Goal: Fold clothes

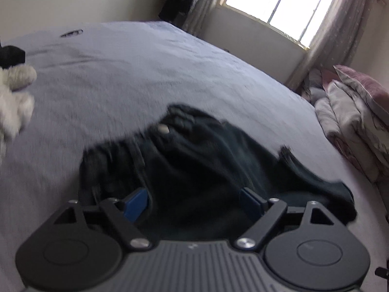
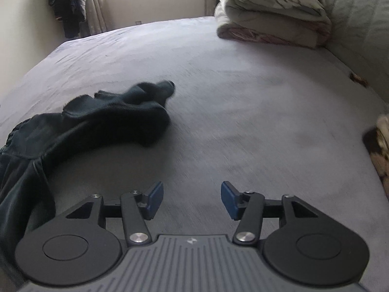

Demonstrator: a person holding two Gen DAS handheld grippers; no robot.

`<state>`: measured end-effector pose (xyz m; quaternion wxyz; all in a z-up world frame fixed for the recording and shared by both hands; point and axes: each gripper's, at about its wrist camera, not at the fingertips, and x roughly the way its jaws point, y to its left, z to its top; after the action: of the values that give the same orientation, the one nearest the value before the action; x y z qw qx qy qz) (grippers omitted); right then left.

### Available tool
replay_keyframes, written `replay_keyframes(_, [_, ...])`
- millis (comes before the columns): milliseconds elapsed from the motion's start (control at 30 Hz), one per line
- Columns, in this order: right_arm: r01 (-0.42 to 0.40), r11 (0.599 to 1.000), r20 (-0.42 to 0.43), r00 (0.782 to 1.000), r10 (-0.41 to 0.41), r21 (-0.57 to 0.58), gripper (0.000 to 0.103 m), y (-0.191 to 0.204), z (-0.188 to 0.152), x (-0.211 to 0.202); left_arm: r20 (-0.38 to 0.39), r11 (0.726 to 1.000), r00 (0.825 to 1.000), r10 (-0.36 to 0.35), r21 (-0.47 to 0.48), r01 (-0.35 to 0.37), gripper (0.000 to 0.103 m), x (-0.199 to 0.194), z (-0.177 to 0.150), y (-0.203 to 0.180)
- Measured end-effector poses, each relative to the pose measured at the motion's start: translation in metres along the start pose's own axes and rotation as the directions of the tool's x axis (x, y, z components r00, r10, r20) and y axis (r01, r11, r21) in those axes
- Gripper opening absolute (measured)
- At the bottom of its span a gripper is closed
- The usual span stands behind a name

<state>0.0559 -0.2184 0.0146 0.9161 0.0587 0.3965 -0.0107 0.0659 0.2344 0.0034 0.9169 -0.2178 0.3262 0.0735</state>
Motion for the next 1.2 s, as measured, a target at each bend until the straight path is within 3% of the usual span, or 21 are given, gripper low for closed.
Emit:
replay_keyframes(333, [-0.016, 0.999, 0.003, 1.000, 0.015, 0.041, 0.056, -0.049, -0.058, -0.030, -0.106, 0.992, 0.992, -0.073, 0.094, 0.083, 0.087, -0.033, -0.065, -0.037])
replay_keyframes(467, [-0.048, 0.999, 0.021, 0.999, 0.047, 0.017, 0.056, -0.064, -0.076, -0.037, -0.073, 0.981, 0.993, -0.087, 0.166, 0.098, 0.089, -0.051, -0.092, -0.053])
replay_keyframes(633, [-0.156, 0.988, 0.056, 0.986, 0.156, 0.001, 0.056, -0.077, -0.094, -0.043, -0.027, 0.971, 0.996, -0.087, 0.221, 0.091, 0.091, -0.070, -0.110, -0.073])
replay_keyframes(733, [-0.242, 0.966, 0.051, 0.970, 0.238, 0.092, 0.056, -0.087, -0.099, -0.039, -0.007, 0.961, 0.992, -0.124, 0.248, 0.122, 0.091, -0.079, -0.116, -0.086])
replay_keyframes(867, [-0.346, 0.922, 0.012, 0.937, 0.349, 0.176, 0.058, -0.089, -0.098, -0.035, 0.000, 0.942, 0.968, -0.252, 0.231, 0.245, 0.091, -0.081, -0.126, -0.096])
replay_keyframes(1000, [-0.343, 0.927, 0.008, 0.938, 0.346, 0.152, 0.058, -0.082, -0.098, -0.036, -0.002, 0.919, 0.943, -0.334, 0.220, 0.326, 0.091, -0.076, -0.136, -0.095])
replay_keyframes(1067, [-0.346, 0.926, 0.004, 0.937, 0.349, 0.154, 0.052, -0.080, -0.097, -0.037, -0.016, 0.914, 0.939, -0.342, 0.226, 0.337, 0.091, -0.073, -0.138, -0.092])
replay_keyframes(1133, [-0.376, 0.910, -0.002, 0.924, 0.382, 0.177, 0.027, -0.080, -0.098, -0.039, -0.029, 0.917, 0.940, -0.340, 0.211, 0.339, 0.091, -0.070, -0.136, -0.087])
replay_keyframes(1200, [-0.417, 0.886, -0.006, 0.904, 0.427, 0.205, 0.022, -0.081, -0.101, -0.041, -0.051, 0.919, 0.932, -0.358, 0.158, 0.361, 0.091, -0.068, -0.132, -0.081])
